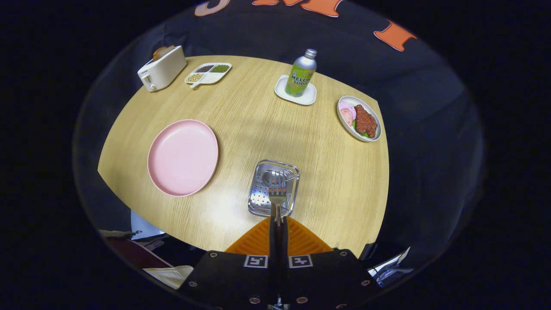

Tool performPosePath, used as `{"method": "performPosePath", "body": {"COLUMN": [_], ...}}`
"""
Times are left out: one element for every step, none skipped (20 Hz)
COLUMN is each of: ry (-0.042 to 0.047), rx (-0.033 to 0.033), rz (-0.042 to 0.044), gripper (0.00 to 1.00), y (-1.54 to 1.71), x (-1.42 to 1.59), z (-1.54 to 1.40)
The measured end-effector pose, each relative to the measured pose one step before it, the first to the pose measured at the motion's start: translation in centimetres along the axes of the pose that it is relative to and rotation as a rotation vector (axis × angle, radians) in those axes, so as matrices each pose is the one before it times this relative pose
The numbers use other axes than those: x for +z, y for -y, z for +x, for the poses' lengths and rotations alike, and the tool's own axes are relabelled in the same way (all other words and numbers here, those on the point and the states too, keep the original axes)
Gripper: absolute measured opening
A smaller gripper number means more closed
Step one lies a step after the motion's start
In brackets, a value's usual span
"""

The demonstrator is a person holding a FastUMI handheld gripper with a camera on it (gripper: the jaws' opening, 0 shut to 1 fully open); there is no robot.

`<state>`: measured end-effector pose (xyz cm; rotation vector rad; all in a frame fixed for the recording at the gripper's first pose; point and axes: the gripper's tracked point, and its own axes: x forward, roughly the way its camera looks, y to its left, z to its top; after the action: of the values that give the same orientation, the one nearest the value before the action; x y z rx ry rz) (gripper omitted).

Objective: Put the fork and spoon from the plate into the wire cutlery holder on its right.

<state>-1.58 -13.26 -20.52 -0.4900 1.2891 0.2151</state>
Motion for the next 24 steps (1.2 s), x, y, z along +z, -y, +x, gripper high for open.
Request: {"method": "performPosePath", "body": {"ry": [-0.01920, -0.02018, -0.01960, -0.01825, -0.01894, -0.01869, -0.01994, -0.01836, -0.01361, -0.01164, -0.01059, -0.00790, -0.01252, -0.00637, -0.00068, -0.00045, 0.00745, 0.00733, 0.00964, 0.01132, 0.01634, 0.01954, 0.02531, 0.03160], "rx": [0.01226, 0.01297, 0.00396, 0.00031, 0.00003, 0.00059, 0.00323, 0.00266, 0.00499, 0.00187, 0.00171, -0.00061, 0.00259, 0.00173, -0.00204, -0.00022, 0.00044, 0.00164, 0.00724, 0.00380, 0.00234, 0.00741, 0.00580, 0.00735], "rz": [-0.01165, -0.01194, -0.01249, -0.02283, -0.02385, -0.01770, -0.01511, -0.00933, -0.01230, -0.00955, -0.00883, -0.00437, -0.00185, -0.00126, 0.00208, 0.00211, 0.00374, 0.00958, 0.01596, 0.01369, 0.01591, 0.01674, 0.02117, 0.02116], "gripper": [0.03, 0.03, 0.03, 0.03, 0.03, 0.03, 0.03, 0.03, 0.04, 0.04, 0.04, 0.04, 0.04, 0.05, 0.06, 0.06, 0.09, 0.09, 0.10, 0.11, 0.19, 0.27, 0.53, 0.64], "y": [-0.148, -0.191, 0.005, -0.019, -0.076, -0.020, -0.146, -0.031, 0.083, 0.064, -0.028, 0.065, 0.003, -0.074, 0.072, 0.026, 0.025, 0.138, -0.042, 0.058, 0.146, 0.018, 0.006, -0.082], "x": [-0.042, 0.091, -0.044, 0.069, -0.026, 0.044, -0.073, 0.014, 0.055, 0.198, 0.275, 0.201, -0.057, 0.202, 0.120, 0.063, 0.127, 0.257, 0.105, 0.140, 0.216, 0.264, 0.295, 0.368], "z": [0.237, 0.297, 0.349, 0.379, 0.390, 0.353, 0.276, 0.272, 0.345, 0.327, 0.374, 0.319, 0.311, 0.197, 0.142, -0.042, 0.014, 0.068, -0.300, -0.094, -0.229, -0.266, -0.450, -0.585]}}
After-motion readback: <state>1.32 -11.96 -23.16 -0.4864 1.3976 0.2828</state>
